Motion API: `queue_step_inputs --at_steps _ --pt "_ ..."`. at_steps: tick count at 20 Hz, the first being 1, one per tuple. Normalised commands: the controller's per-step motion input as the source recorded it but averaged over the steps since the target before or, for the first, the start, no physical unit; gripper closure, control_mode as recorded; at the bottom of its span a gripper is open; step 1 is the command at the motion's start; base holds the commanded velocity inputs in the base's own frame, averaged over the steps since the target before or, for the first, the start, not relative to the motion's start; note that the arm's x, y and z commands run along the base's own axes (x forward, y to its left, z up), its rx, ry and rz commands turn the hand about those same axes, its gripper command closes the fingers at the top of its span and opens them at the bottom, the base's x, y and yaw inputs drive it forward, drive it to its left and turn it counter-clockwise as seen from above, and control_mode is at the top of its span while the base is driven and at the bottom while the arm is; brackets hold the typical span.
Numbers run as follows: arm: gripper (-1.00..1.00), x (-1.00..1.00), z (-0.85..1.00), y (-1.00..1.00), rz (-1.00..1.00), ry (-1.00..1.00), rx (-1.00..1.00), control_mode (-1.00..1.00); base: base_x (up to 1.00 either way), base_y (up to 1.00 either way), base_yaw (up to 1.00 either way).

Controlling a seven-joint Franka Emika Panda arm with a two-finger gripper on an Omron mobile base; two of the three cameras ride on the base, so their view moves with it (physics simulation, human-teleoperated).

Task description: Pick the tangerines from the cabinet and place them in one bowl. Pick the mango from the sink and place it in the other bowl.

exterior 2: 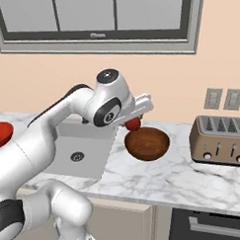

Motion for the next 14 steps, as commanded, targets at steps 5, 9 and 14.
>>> queue_step_inputs --at_steps 5,9,14 --pt "1.00 0.42 -0.35 0.28 -0.25 -0.08 0.07 -1.00 0.00 0.00 0.00" --pt "1.00 0.31 -0.40 0.21 -0.18 -0.07 0.02 -1.00 0.00 0.00 0.00" --pt "1.00 0.27 -0.29 0.13 -0.13 -0.06 0.02 -1.00 0.00 0.00 0.00"
